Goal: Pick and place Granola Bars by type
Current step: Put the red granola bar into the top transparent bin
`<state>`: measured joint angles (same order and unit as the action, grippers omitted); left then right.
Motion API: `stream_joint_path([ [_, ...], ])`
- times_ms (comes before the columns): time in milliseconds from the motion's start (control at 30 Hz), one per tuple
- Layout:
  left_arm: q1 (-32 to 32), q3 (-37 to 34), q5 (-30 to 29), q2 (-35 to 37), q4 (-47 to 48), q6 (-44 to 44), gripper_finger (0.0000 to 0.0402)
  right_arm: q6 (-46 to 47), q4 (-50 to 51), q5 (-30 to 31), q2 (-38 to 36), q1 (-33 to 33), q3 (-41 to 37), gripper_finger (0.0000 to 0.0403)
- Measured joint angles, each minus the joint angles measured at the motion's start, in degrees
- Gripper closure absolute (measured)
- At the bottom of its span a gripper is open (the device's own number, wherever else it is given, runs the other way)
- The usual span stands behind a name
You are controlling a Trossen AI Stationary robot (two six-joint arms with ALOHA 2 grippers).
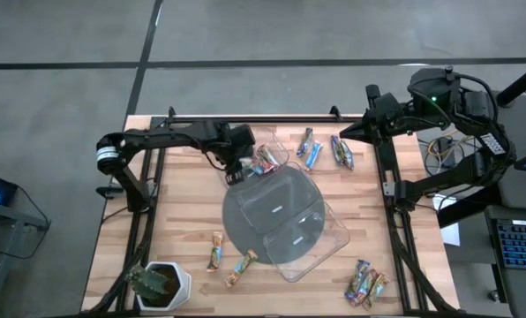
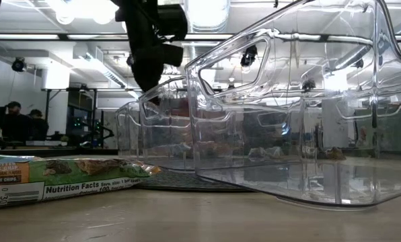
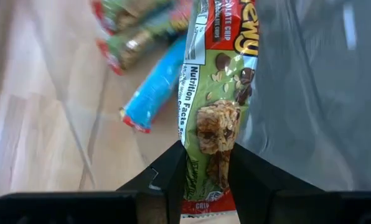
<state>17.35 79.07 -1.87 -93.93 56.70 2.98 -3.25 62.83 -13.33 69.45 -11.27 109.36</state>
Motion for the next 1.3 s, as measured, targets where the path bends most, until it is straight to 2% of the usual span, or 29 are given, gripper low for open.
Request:
stream_joint_path([
  [200, -0.01, -2.64, -0.05, 0.00, 0.33, 11.47, 0.0308, 0.04, 0.00, -0.01, 0.00, 0.00, 0.00, 0.0394],
  [533, -0.05, -2.52, -0.70, 0.00, -0.32, 13.37, 0.0303, 0.36, -0.04, 1.42, 0.00, 0.00, 0.00, 0.0394],
  [733, -0.05, -1.29, -0.93, 0.00, -0.81, 13.40, 0.0252, 1.36, -0.07, 1.56, -0.02, -0.02, 0.00, 0.0394],
  [833, -0.05, -0.94, -2.89, 0.00, -0.60, 13.27, 0.0223, 1.40, -0.06, 1.56, -0.02, -0.02, 0.00, 0.0394],
  [933, -0.05, -0.71, -2.94, 0.00, 0.99, 12.37, 0.0215, 1.39, -0.05, 1.56, -0.02, -0.02, 0.00, 0.0394],
  [1033, -0.27, 0.25, -2.15, 0.00, 2.47, 10.07, 0.0219, 1.38, -0.01, 1.51, -0.02, -0.01, 0.01, 0.0394],
  [1133, -1.03, 2.70, 1.36, 0.02, 4.19, 8.41, 0.0235, 1.38, 0.53, 1.49, -0.10, 0.02, 0.00, 0.0394],
  [1300, -3.79, 10.55, 4.54, 0.14, 7.43, 7.37, 0.0272, 1.64, 4.55, 0.98, -0.47, 0.14, 0.01, 0.0394],
])
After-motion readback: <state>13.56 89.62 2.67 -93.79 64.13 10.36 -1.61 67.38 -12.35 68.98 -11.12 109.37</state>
